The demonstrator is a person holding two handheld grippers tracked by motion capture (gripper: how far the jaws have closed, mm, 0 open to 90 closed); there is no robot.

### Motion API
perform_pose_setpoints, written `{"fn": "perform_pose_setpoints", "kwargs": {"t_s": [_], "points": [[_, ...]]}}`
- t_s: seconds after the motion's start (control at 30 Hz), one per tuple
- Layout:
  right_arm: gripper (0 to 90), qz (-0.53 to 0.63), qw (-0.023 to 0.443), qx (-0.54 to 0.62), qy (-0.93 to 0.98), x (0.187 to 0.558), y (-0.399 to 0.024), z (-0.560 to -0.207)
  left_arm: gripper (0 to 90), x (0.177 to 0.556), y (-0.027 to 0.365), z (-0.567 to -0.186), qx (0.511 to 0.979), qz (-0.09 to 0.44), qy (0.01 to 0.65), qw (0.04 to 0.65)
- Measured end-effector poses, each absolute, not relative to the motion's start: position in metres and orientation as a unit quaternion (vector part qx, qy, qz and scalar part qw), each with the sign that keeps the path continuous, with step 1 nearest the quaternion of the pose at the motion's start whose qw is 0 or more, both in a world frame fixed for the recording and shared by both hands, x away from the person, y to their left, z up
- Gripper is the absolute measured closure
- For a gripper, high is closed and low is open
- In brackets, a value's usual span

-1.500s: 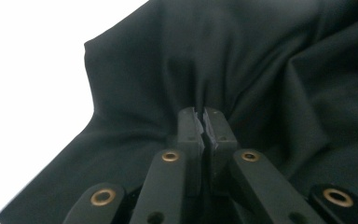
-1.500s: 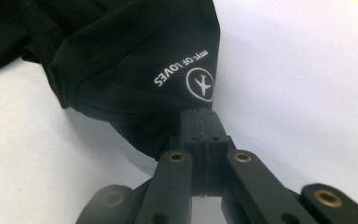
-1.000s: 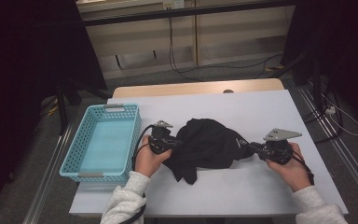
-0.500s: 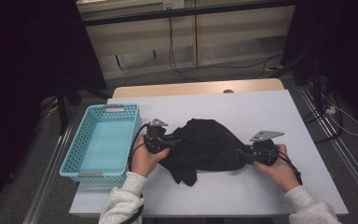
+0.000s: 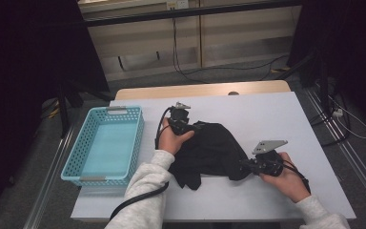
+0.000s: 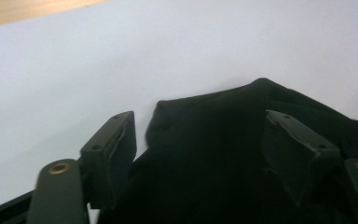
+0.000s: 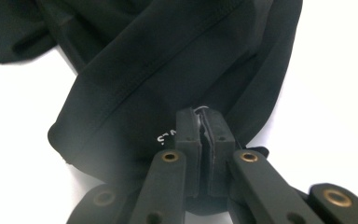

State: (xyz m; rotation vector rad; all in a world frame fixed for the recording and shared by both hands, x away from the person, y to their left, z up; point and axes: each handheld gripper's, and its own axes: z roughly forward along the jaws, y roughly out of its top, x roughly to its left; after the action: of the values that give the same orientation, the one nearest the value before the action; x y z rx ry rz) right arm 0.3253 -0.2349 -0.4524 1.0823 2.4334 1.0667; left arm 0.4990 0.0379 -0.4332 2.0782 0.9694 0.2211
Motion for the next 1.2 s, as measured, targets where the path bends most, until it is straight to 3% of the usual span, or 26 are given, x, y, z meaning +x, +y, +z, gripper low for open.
{"fn": "perform_pose_setpoints", "kwargs": {"t_s": [0.1, 0.17, 0.27, 0.3, 0.4, 0.6, 0.63, 0.67, 0.73, 0.83, 0.9, 1.07, 1.1, 1.13, 1.2], "points": [[79.2, 0.376, 0.139, 0.376, 0.835, 0.323, -0.237, -0.453, 37.9, 0.504, 0.032, -0.444, 0.829, 0.082, 0.389, 0.394], [67.4, 0.379, 0.157, 0.397, 0.821, 0.322, -0.241, -0.449, 43.3, 0.505, 0.030, -0.451, 0.831, 0.074, 0.394, 0.386], [56.4, 0.399, 0.173, 0.434, 0.789, 0.321, -0.255, -0.441, 56.7, 0.503, 0.030, -0.455, 0.833, 0.054, 0.397, 0.382], [57.9, 0.399, 0.174, 0.445, 0.782, 0.321, -0.260, -0.440, 64.5, 0.502, 0.031, -0.454, 0.835, 0.045, 0.397, 0.379], [50.9, 0.388, 0.169, 0.467, 0.776, 0.322, -0.268, -0.443, 76.3, 0.497, 0.032, -0.452, 0.844, 0.043, 0.389, 0.367], [51.7, 0.360, 0.135, 0.472, 0.794, 0.322, -0.260, -0.456, 80.9, 0.487, 0.049, -0.444, 0.845, 0.048, 0.385, 0.368], [59.9, 0.357, 0.130, 0.476, 0.793, 0.321, -0.259, -0.457, 81.4, 0.485, 0.053, -0.442, 0.843, 0.049, 0.388, 0.369], [59.9, 0.357, 0.130, 0.476, 0.793, 0.321, -0.259, -0.457, 81.4, 0.483, 0.058, -0.440, 0.841, 0.052, 0.389, 0.373], [80.2, 0.364, 0.106, 0.470, 0.797, 0.321, -0.258, -0.456, 81.6, 0.480, 0.067, -0.435, 0.834, 0.054, 0.390, 0.386], [86.5, 0.364, 0.114, 0.463, 0.800, 0.324, -0.258, -0.453, 81.8, 0.475, 0.079, -0.427, 0.825, 0.065, 0.390, 0.403], [87.0, 0.365, 0.171, 0.465, 0.788, 0.331, -0.265, -0.441, 81.9, 0.472, 0.085, -0.422, 0.821, 0.070, 0.389, 0.412], [85.6, 0.378, 0.229, 0.464, 0.768, 0.344, -0.279, -0.427, 82.1, 0.459, 0.093, -0.414, 0.814, 0.060, 0.384, 0.431], [70.1, 0.376, 0.237, 0.483, 0.754, 0.350, -0.283, -0.429, 82.2, 0.455, 0.094, -0.414, 0.818, 0.059, 0.381, 0.426], [70.1, 0.376, 0.237, 0.483, 0.754, 0.350, -0.283, -0.429, 82.2, 0.452, 0.096, -0.415, 0.823, 0.061, 0.378, 0.421], [61.3, 0.370, 0.239, 0.499, 0.746, 0.353, -0.287, -0.434, 82.2, 0.446, 0.098, -0.420, 0.823, 0.058, 0.381, 0.417]]}}
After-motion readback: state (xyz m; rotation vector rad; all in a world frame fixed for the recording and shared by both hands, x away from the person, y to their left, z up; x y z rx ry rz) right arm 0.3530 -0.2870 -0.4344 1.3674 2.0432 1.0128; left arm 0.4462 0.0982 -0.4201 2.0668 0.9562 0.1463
